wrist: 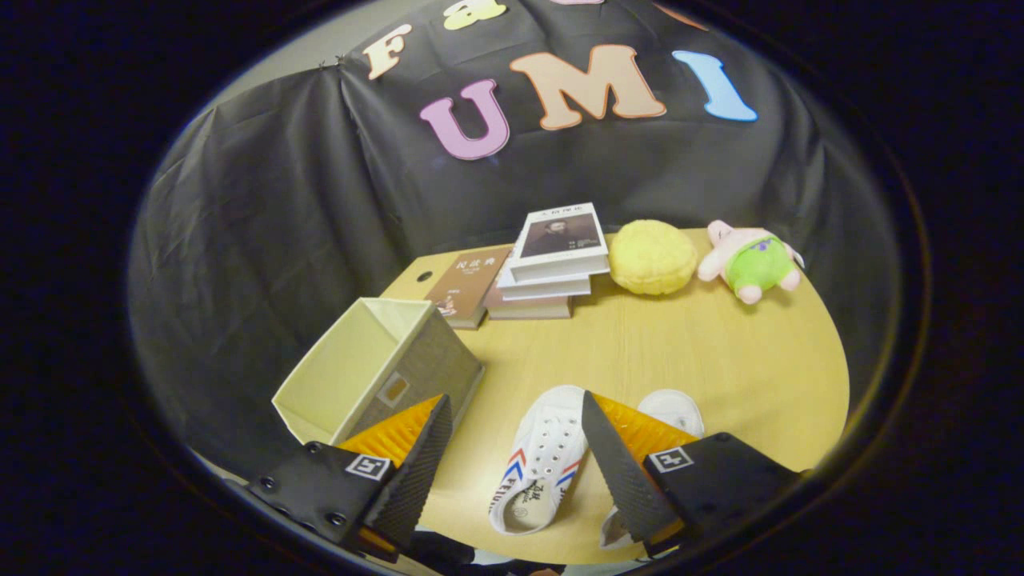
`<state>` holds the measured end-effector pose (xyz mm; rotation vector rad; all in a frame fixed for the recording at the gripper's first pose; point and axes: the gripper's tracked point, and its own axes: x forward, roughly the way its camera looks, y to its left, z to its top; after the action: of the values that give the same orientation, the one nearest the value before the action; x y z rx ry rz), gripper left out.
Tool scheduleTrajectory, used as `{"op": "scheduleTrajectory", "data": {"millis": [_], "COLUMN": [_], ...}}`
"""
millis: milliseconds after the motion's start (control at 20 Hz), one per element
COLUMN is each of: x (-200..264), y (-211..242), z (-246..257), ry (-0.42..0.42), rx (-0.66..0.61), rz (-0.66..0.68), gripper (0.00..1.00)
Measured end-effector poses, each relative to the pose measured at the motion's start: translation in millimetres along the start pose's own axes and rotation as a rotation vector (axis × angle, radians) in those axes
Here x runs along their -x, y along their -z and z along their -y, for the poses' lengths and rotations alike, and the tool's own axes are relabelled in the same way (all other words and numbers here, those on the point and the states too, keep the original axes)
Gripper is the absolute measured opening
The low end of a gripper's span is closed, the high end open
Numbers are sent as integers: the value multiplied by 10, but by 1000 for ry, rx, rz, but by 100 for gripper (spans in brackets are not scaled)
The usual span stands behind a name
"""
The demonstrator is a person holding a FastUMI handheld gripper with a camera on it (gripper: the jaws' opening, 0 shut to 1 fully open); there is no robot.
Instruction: Open the storage box then place both shoes into the box .Put the left shoe in first, then the right shoe, with the right side of both shoes facing outward in a uniform manner.
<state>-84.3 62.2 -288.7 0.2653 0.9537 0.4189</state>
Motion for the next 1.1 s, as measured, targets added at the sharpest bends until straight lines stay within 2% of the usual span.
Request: {"op": "scheduleTrajectory", "data": {"millis": [700,1000,1100], "x": [-352,-407,-419], "y": [1076,1205,1219], "z": [361,443,457], "ry": [15,35,43], "rx": [0,13,18], "rz": [-271,-327,-339], "gripper": [100,98,94]}}
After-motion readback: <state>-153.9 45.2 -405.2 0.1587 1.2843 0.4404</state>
